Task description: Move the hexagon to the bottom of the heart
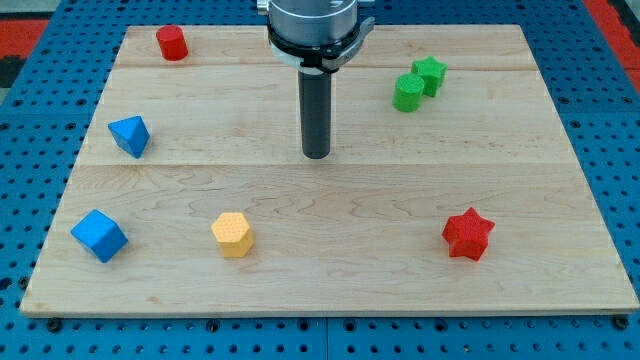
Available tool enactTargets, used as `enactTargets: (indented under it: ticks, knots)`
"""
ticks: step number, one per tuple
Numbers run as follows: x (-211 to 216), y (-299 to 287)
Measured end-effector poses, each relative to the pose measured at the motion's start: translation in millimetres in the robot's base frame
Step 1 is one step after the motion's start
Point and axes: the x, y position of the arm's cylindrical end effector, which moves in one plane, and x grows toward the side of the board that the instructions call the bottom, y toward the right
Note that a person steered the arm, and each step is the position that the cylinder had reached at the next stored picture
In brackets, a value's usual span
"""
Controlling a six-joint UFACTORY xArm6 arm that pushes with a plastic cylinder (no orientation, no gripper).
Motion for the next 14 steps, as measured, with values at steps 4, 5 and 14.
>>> enactTargets:
  ticks: [4, 5, 14]
  knots:
    - [145.9, -21.4]
    - [157.3, -84.2]
    - [-122.1, -67.7]
